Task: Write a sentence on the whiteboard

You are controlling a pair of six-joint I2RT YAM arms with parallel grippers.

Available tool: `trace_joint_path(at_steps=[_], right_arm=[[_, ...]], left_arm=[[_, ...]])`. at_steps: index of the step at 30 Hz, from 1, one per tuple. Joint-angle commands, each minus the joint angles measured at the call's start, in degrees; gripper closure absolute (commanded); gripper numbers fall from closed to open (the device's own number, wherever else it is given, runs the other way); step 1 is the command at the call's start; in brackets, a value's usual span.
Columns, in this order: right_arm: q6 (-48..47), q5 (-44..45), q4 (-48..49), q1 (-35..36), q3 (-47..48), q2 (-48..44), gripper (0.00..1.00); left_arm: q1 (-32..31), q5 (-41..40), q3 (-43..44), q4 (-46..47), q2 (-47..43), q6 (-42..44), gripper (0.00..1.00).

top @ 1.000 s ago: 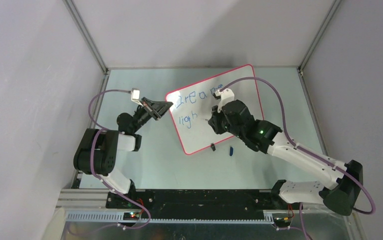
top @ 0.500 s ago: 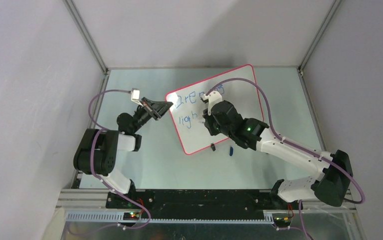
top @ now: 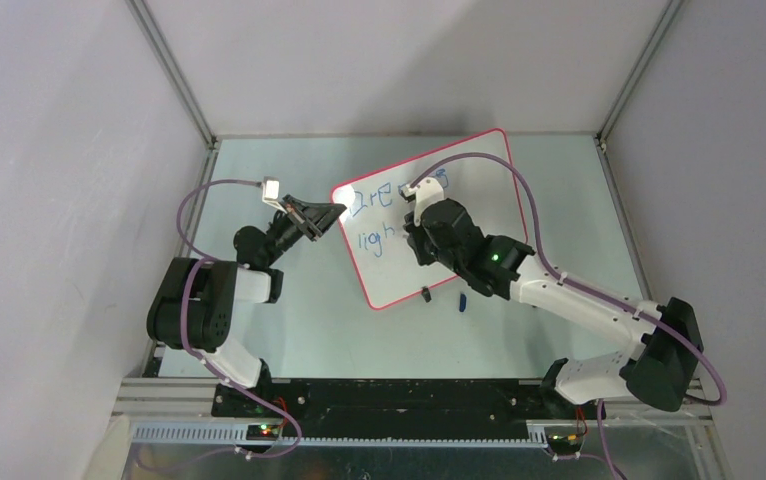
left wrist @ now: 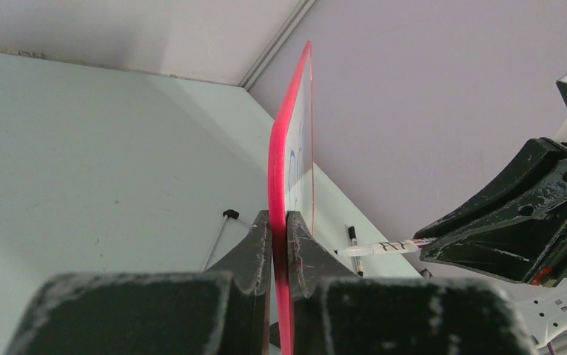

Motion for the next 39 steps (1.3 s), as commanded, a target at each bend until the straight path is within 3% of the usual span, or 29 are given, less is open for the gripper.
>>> trace_joint_path(at_steps=[1,39], right_arm=[[-1.24,1.74,3.45,0.06,2.74,1.08,1.00],[-2.50,4.65,4.74,-1.21,4.99,5.81,1.00]], left_arm=[[-0.37,-0.32,-0.51,2.70,-1.28,4.46,1.00],[-0.63,-0.32,-0.34,2.70,-1.27,4.61,1.00]])
